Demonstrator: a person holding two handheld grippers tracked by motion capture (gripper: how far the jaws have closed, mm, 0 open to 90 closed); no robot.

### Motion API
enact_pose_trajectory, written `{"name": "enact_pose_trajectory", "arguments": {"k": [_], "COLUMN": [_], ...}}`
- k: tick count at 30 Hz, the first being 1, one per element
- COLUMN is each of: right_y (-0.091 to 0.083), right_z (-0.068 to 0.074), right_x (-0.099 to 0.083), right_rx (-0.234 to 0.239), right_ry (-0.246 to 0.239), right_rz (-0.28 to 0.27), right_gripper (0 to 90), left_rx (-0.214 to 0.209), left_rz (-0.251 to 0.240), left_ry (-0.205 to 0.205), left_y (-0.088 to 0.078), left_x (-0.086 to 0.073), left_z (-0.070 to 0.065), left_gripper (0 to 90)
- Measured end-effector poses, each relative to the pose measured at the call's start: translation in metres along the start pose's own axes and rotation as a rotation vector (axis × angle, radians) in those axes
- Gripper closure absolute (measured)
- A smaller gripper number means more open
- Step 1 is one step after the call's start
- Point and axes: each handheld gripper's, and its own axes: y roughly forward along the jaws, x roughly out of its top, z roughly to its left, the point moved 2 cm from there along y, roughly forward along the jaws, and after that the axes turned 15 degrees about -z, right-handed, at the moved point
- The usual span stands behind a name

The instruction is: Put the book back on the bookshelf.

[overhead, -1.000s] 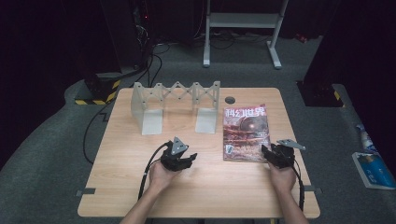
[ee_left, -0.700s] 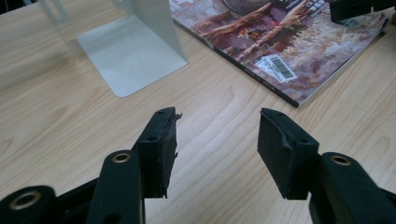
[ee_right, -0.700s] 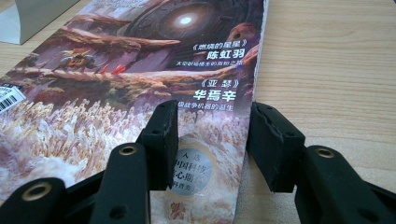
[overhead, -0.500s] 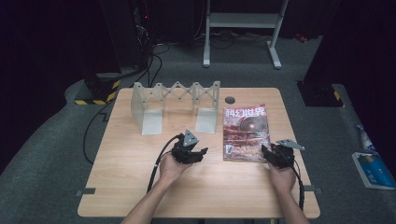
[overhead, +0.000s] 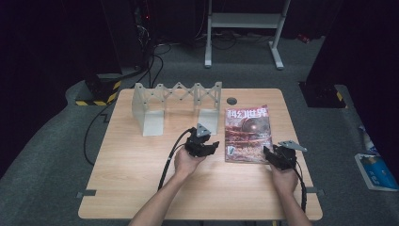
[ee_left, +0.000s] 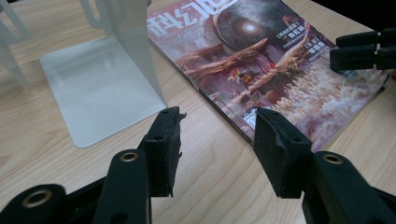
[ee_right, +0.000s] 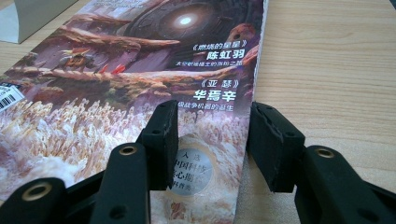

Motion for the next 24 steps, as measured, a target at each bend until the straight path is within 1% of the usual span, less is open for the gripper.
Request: {"name": "enact_pose_trajectory", "arguments": {"k": [1, 2, 4, 5, 6, 11, 12, 13, 14, 15, 17, 18, 20, 21, 24], "right_y": [0.0, 0.0, 0.0, 0.0, 0.0, 0.0, 0.0, 0.0, 0.0, 0.0, 0.0, 0.0, 0.0, 0.0, 0.0], "right_z": [0.0, 0.0, 0.0, 0.0, 0.0, 0.0, 0.0, 0.0, 0.0, 0.0, 0.0, 0.0, 0.0, 0.0, -0.001], "right_x": [0.0, 0.0, 0.0, 0.0, 0.0, 0.0, 0.0, 0.0, 0.0, 0.0, 0.0, 0.0, 0.0, 0.0, 0.0], "right_rx": [-0.001, -0.001, -0.001, -0.001, 0.0, 0.0, 0.0, 0.0, -0.002, -0.002, -0.002, -0.002, 0.001, 0.002, 0.004], "right_ry": [0.002, 0.002, 0.001, 0.001, -0.001, -0.001, -0.001, 0.001, 0.003, 0.003, 0.004, 0.004, 0.006, 0.008, 0.012], "right_rz": [0.001, 0.001, 0.0, 0.0, -0.001, -0.001, 0.0, 0.0, 0.001, 0.0, 0.0, 0.0, 0.0, 0.0, 0.002], "right_gripper": [53.0, 53.0, 53.0, 53.0, 53.1, 53.0, 53.1, 53.1, 53.1, 53.1, 53.1, 53.1, 53.2, 53.2, 53.2], "left_rx": [0.003, 0.003, 0.015, 0.015, 0.022, 0.02, 0.024, 0.024, 0.03, 0.035, 0.043, 0.043, 0.058, 0.064, 0.067], "left_rz": [-0.007, -0.007, -0.006, -0.006, 0.001, 0.017, 0.016, 0.016, 0.02, 0.022, 0.04, 0.04, 0.063, 0.072, 0.075], "left_ry": [-0.009, -0.009, -0.036, -0.036, -0.047, -0.068, -0.078, -0.078, -0.091, -0.094, -0.104, -0.104, -0.113, -0.112, -0.131], "left_y": [0.002, 0.002, 0.011, 0.011, 0.017, 0.033, 0.039, 0.039, 0.045, 0.048, 0.054, 0.054, 0.062, 0.065, 0.074], "left_x": [0.001, 0.001, 0.002, 0.002, 0.002, 0.003, 0.002, 0.002, 0.001, 0.0, -0.002, -0.002, -0.005, -0.005, -0.005], "left_z": [0.0, 0.0, 0.001, 0.001, 0.0, -0.003, -0.003, -0.003, -0.004, -0.005, -0.004, -0.004, -0.004, -0.005, -0.008], "left_gripper": [51.5, 51.5, 50.8, 50.4, 50.3, 50.4, 50.8, 50.8, 50.8, 50.9, 51.1, 51.1, 51.4, 51.4, 51.3]}}
